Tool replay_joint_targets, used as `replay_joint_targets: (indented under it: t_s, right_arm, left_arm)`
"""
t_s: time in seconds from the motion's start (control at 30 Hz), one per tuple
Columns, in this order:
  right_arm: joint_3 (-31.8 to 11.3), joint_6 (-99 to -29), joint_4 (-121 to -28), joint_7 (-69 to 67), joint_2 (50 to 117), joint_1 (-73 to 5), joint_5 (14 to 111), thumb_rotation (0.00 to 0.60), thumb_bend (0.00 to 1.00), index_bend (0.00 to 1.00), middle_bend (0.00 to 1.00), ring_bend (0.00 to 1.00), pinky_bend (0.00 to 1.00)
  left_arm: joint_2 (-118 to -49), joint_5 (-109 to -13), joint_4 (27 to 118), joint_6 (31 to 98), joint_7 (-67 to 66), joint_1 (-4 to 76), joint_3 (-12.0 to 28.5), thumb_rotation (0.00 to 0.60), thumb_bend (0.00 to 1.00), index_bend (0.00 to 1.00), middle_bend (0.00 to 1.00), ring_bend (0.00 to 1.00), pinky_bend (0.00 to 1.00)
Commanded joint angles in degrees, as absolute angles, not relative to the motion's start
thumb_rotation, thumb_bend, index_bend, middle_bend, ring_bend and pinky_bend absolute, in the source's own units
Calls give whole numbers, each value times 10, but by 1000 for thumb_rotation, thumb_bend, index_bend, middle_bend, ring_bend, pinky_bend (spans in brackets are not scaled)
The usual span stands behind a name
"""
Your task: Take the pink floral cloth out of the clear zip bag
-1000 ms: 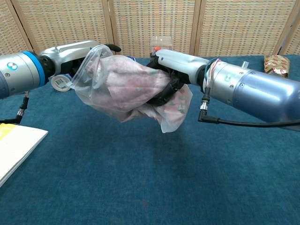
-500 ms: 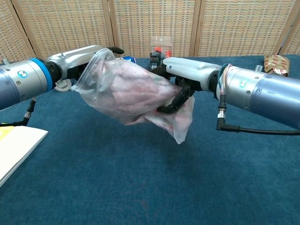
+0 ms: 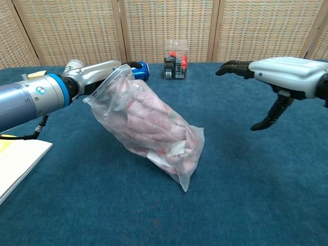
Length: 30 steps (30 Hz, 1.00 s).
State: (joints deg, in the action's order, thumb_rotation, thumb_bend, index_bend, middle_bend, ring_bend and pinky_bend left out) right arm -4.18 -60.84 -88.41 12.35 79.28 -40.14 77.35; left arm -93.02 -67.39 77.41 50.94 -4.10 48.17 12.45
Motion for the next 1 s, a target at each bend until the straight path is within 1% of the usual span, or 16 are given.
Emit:
replay_joint_targets:
  t_s: [0.03,0.1,0.2,0.27,0.3,0.37,0.47,0.57,0.67,0.77,0.93,1.0]
  right_arm:
    - [4,-683,-815,135,787,-361,860,600,0,8,25,13,142]
    - [23,-727,-768,134,792,-348,915,600,0,21,84,58,142]
    - [53,-789,-675,127,806,-338,1002,600,0,40,242,205,162]
    - [70,-820,-616,123,817,-337,1050,600,0,65,376,338,259]
    - [77,-831,-596,121,822,-337,1067,600,0,75,412,372,305]
    - [91,-849,-559,115,832,-340,1101,600,0,108,486,437,455]
    - [110,-851,-540,103,836,-349,1136,600,0,138,548,494,604]
    - [129,-846,-543,102,833,-366,1174,600,0,151,587,529,683]
    - [134,-838,-551,123,834,-383,1201,600,0,155,611,556,751]
    - [134,-811,-570,161,842,-413,1233,600,0,172,624,575,798]
    - [127,-755,-620,204,844,-438,1240,600,0,175,627,580,803]
    - [123,-731,-637,223,844,-444,1238,600,16,175,628,580,803]
  left_arm:
    - [-929,-669,781,512,-48,487,133,600,426,749,0,0,0]
    - [-928,-662,789,512,-58,490,139,600,426,749,0,0,0]
    - [-927,-641,802,508,-80,497,147,600,426,749,0,0,0]
    - [-930,-625,808,508,-97,503,152,600,426,749,0,0,0]
    - [-932,-617,811,508,-104,505,155,600,426,749,0,0,0]
    - [-938,-602,813,509,-119,511,160,600,426,749,0,0,0]
    - [-947,-584,814,514,-139,520,166,600,426,749,0,0,0]
    - [-961,-561,809,526,-158,527,176,600,427,749,0,0,0]
    - [-977,-539,804,544,-177,533,186,600,427,750,0,0,0]
    - [-984,-517,809,548,-194,540,193,600,427,749,0,0,0]
    - [-985,-505,817,549,-210,545,191,600,427,749,0,0,0]
    - [-985,-504,818,550,-212,546,190,600,427,749,0,0,0]
